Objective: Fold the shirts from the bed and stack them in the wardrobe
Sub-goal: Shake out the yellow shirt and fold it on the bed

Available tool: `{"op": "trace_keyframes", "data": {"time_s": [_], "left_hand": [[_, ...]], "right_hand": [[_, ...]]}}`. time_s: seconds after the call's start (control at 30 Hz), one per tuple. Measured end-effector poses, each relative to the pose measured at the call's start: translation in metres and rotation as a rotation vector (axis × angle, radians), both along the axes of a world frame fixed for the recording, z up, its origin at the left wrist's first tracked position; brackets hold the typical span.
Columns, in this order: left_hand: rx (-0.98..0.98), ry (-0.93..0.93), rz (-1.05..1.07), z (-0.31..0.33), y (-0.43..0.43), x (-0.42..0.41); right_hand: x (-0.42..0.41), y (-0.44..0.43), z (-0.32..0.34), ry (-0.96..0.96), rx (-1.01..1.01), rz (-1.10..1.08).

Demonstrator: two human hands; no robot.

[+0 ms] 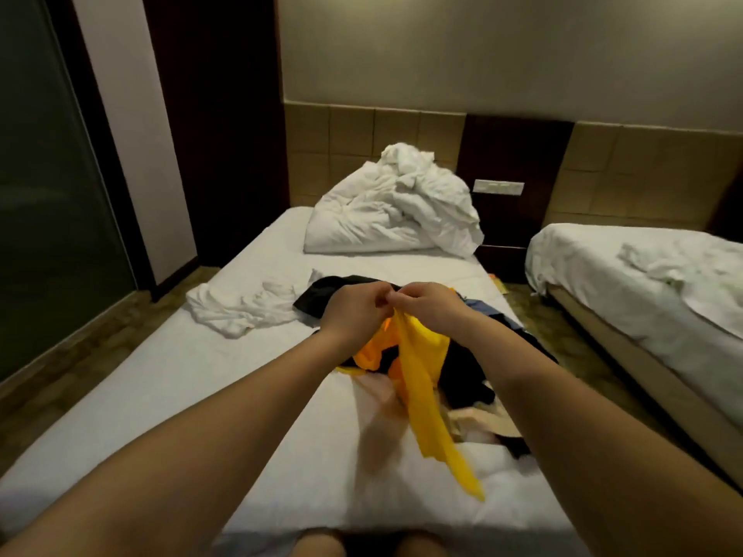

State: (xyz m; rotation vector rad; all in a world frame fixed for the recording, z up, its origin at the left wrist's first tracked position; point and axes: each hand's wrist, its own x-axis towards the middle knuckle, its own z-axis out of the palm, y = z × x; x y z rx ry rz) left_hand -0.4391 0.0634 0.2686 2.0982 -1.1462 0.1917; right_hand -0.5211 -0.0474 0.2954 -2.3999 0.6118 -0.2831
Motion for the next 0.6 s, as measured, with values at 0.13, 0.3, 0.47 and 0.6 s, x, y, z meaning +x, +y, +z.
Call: {"op": "trace_keyframes", "data": {"time_s": [0.13,0.3,0.47,0.6], "left_hand": [[-0.011,-0.037,-0.019,0.021,-0.001,-0.012],[-0.031,-0.041,-0.026,0.042,-0.003,-0.015],[-0.018,-0.022,-0.132,0.072,-0.004,-0.007],[-0.093,0.065,-0.254,0.104,-0.002,-0.008]], "right_hand": [[-0.019,-0.002,0.023,-0.012,0.084,0.021],[-0.021,-0.001,0.043,-0.020,0.194,0.009],[-0.011,0.006,0.058,-0.241,0.227,-0.088],[-0.001,0.007,0.076,-0.458,0.163,-0.133]]}}
